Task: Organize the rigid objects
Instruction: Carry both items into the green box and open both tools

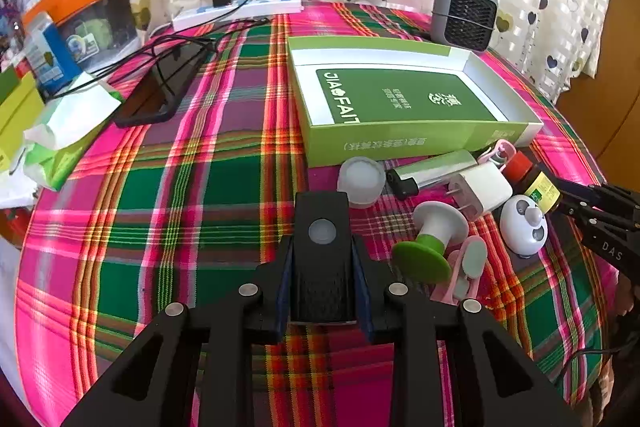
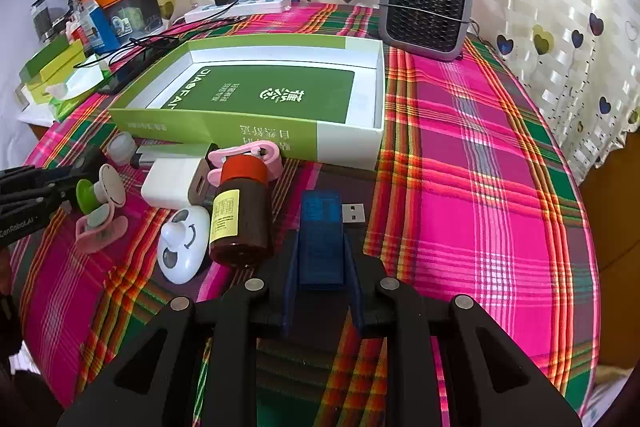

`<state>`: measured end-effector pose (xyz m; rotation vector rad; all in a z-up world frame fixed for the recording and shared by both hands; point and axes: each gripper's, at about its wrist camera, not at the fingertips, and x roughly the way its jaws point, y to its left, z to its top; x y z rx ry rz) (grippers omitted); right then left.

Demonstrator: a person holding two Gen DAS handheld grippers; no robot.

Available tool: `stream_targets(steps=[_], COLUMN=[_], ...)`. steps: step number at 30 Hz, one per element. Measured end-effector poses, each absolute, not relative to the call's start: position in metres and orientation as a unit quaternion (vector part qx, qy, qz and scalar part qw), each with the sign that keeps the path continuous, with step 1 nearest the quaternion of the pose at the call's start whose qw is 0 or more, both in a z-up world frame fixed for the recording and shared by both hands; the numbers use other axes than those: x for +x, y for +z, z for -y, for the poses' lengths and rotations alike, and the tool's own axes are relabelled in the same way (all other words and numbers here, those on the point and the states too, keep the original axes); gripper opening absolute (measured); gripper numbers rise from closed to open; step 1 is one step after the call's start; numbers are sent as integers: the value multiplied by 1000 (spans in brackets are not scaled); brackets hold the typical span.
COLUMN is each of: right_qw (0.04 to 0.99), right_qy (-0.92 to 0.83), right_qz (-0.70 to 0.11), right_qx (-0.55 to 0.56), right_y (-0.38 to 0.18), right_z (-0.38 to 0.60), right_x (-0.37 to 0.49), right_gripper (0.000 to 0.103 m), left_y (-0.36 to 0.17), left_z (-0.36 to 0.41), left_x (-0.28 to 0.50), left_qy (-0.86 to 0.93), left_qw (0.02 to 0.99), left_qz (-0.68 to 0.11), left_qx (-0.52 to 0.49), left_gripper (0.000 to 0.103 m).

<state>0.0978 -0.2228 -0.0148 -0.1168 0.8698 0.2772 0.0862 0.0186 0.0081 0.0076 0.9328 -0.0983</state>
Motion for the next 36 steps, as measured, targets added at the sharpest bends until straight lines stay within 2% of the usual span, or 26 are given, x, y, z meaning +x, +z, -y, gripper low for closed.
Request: stream_targets(steps=[17,28,36], right_qw=[908,913,905], right_qy=[128,130,130], right_qz=[-397,-386,-404], right_qx=[-39,-35,-22], right_y=[18,47,42], right_z=[228,216,210], right_x=[95,129,175], right_gripper=[23,23,23], left_y=[47,61,53], left_z=[-20,-20,-12], left_x=[91,137,182], left_qy=[-58,-68,-79], left_qw=[904,905,897], left_qz=[-423,-420,-436], left_qx=[1,4,-3], left_gripper=[26,26,26])
